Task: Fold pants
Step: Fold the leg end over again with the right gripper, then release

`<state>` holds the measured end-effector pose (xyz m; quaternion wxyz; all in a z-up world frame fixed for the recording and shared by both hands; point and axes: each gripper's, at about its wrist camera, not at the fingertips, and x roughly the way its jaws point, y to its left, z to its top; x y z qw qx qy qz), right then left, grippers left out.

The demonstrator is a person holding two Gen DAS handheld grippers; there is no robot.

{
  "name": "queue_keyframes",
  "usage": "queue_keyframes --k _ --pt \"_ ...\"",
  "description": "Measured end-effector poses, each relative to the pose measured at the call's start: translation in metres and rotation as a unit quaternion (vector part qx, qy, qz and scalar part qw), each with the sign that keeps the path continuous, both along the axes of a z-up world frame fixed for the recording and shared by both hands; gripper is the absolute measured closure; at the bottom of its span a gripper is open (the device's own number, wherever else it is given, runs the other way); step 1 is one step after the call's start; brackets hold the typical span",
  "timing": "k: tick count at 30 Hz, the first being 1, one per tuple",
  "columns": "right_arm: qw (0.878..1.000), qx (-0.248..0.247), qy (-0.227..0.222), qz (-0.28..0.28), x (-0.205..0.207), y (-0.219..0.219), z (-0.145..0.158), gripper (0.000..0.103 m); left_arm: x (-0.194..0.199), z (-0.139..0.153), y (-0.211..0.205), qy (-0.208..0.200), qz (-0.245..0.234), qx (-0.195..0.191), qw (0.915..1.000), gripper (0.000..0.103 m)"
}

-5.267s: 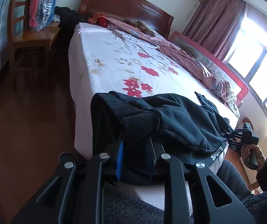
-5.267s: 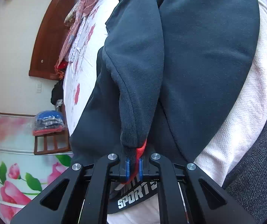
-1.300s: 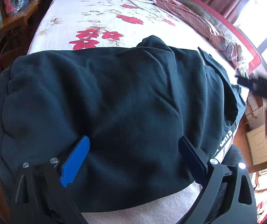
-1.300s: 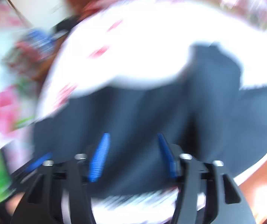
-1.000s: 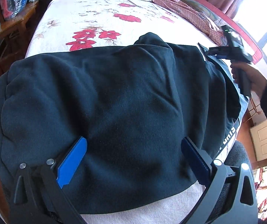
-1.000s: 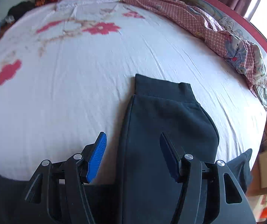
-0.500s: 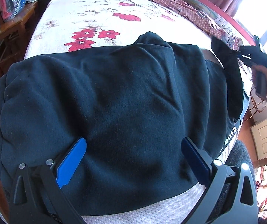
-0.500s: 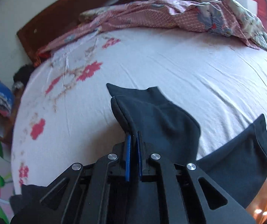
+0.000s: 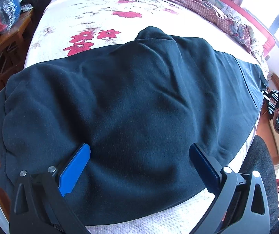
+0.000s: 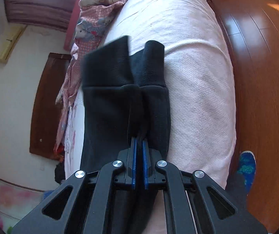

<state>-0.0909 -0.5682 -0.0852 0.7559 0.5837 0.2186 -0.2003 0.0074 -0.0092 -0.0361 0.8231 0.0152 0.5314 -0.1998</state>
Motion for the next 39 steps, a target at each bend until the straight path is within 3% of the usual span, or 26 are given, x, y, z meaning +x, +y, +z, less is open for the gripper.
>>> queue_keyframes --k 5,9,13,17,20,23,24,25,27,29,30,31,32,34,35,38,39 --pt "1.000 -0.010 0.004 -0.005 -0.002 -0.001 0.017 0.099 0.000 0.000 -0.002 -0.001 -0.004 0.007 1.0000 0.002" --pt "0.998 -0.066 0.024 -0.002 -0.008 0.007 0.049 0.099 0.000 0.001 0.003 0.001 -0.032 0.000 0.9995 0.002" --pt "0.997 -0.039 0.063 -0.018 -0.025 0.001 0.029 0.099 0.000 0.001 0.006 0.005 -0.091 0.013 0.9957 0.002" --pt "0.999 -0.015 0.035 -0.005 -0.022 -0.008 0.000 0.099 0.000 0.001 0.008 0.006 -0.122 0.019 0.9924 0.002" --pt "0.999 -0.046 0.028 0.009 -0.008 -0.006 0.010 0.098 0.000 0.001 0.003 0.003 -0.125 0.030 0.9916 0.002" --pt "0.996 -0.039 0.079 0.017 -0.004 -0.009 0.013 0.093 -0.003 0.002 0.002 -0.003 -0.109 0.034 0.9935 0.002" --pt "0.993 -0.023 0.112 -0.002 -0.013 -0.008 0.015 0.078 -0.004 0.004 0.001 -0.007 -0.099 0.041 0.9942 0.002" --pt "0.987 -0.014 0.154 -0.032 -0.024 -0.005 0.021 0.051 -0.009 0.009 0.001 -0.015 -0.091 0.046 0.9947 0.002" --pt "0.988 -0.042 0.142 -0.048 -0.040 0.013 0.045 0.051 -0.013 0.018 0.008 -0.026 -0.074 0.040 0.9961 0.002" --pt "0.988 -0.095 0.118 0.032 -0.021 0.044 0.075 0.051 -0.016 0.030 0.026 -0.031 -0.045 0.009 0.9985 0.002" --pt "0.982 -0.124 0.090 0.111 0.002 0.070 0.092 0.051 -0.016 0.034 0.037 -0.037 -0.030 0.000 0.9988 0.002" --pt "0.970 -0.142 0.068 0.184 0.027 0.097 0.105 0.051 -0.014 0.038 0.050 -0.044 -0.012 -0.001 0.9989 0.002" --pt "0.949 -0.150 0.046 0.274 0.060 0.132 0.117 0.051 -0.010 0.041 0.063 -0.045 0.002 -0.004 0.9990 0.002" --pt "0.897 -0.162 0.000 0.412 0.117 0.201 0.132 0.051 0.001 0.045 0.093 -0.052 0.040 -0.016 0.9977 0.002" --pt "0.861 -0.180 -0.016 0.476 0.148 0.240 0.138 0.051 0.009 0.046 0.108 -0.053 0.059 -0.026 0.9965 0.002" --pt "0.759 -0.236 -0.004 0.607 0.224 0.334 0.138 0.051 0.032 0.047 0.146 -0.047 0.109 -0.074 0.9901 0.002" --pt "0.716 -0.230 -0.002 0.659 0.249 0.361 0.134 0.051 0.037 0.047 0.153 -0.048 0.120 -0.084 0.9881 0.002"
